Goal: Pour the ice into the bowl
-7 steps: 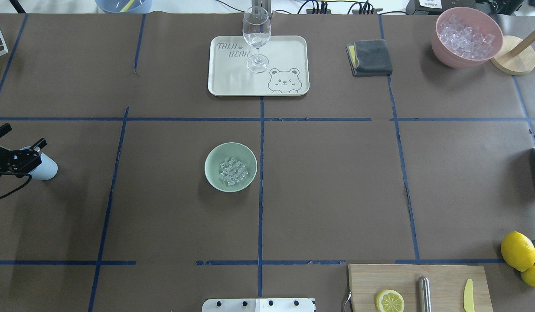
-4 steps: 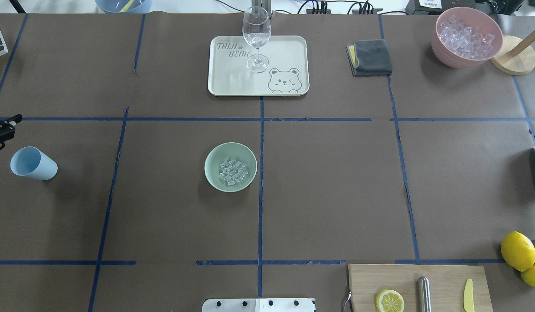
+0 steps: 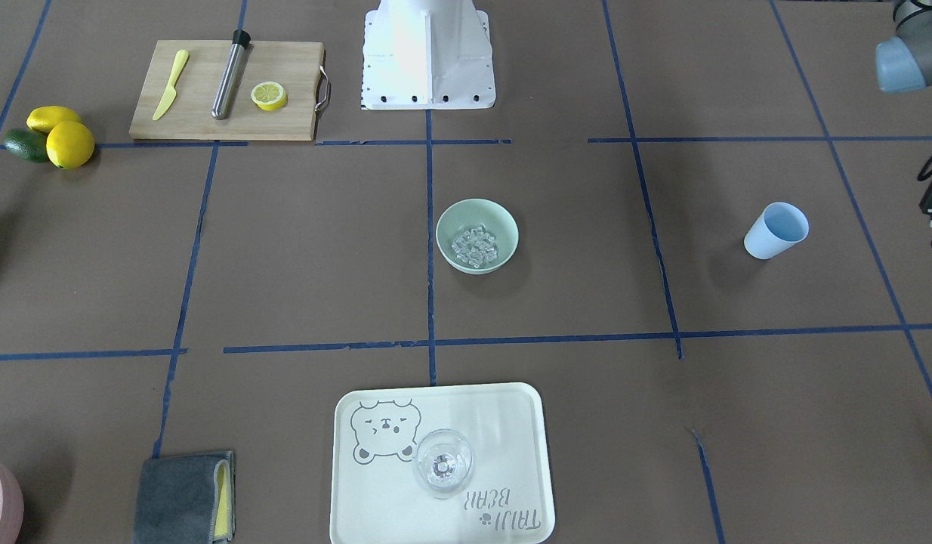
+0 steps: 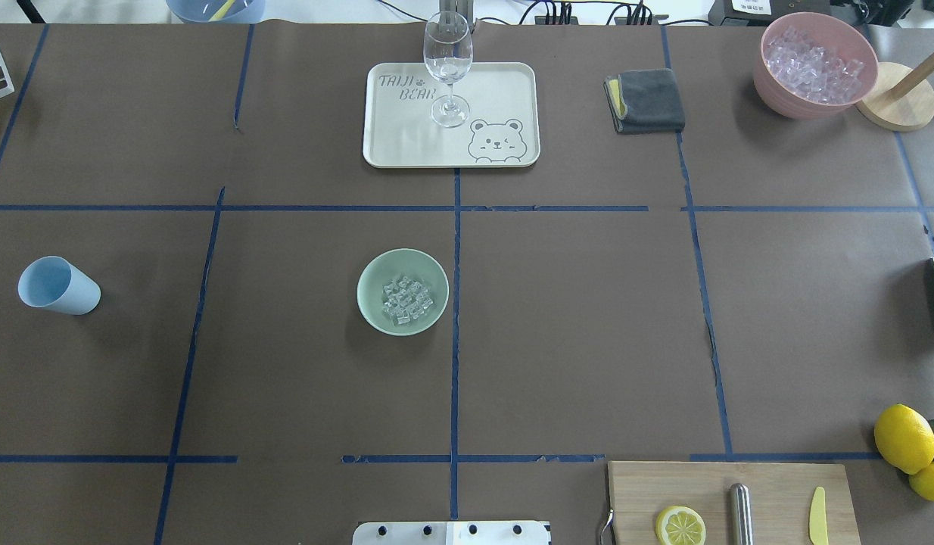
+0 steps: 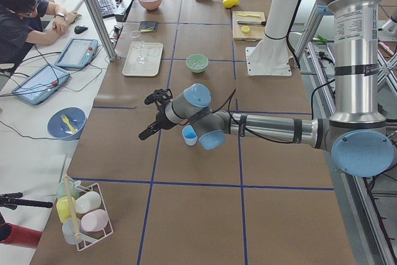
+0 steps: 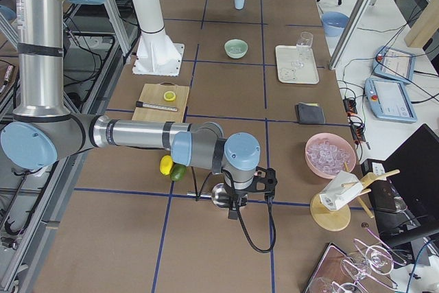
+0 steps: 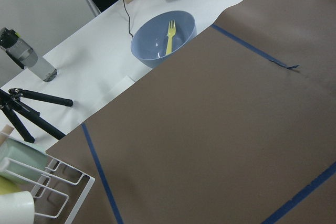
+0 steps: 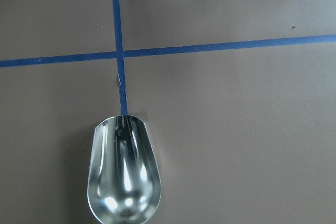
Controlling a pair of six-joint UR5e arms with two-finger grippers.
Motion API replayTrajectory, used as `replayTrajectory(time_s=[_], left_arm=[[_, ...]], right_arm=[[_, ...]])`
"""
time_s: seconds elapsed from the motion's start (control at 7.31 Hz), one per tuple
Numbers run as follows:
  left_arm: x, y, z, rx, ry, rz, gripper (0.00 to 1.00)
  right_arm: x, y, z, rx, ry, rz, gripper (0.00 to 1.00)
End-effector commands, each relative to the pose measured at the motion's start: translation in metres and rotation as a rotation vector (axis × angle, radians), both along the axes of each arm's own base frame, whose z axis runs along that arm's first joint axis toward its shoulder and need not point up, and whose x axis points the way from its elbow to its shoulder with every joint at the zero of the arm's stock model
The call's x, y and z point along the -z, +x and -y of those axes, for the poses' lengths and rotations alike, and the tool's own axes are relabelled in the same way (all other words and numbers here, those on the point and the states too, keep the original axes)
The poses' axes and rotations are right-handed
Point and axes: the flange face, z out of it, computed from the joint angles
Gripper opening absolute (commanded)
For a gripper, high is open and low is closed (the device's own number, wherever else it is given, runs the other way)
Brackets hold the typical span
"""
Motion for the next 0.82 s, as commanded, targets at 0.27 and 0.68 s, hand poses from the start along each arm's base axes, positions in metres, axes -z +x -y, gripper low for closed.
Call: replayTrajectory(time_s=[0.27,0.68], left_arm=[[-0.023,-0.060,0.037,0.073,-0.549,0.015,1.00],[-0.096,-0.090,-0.025,-0.042,-0.720,-0.212,1.00]], right_arm=[[0.006,0.000,0.002,0.000,0.012,0.000,1.00],[0.031,0.000,0.022,-0.001,0.060,0.001,1.00]])
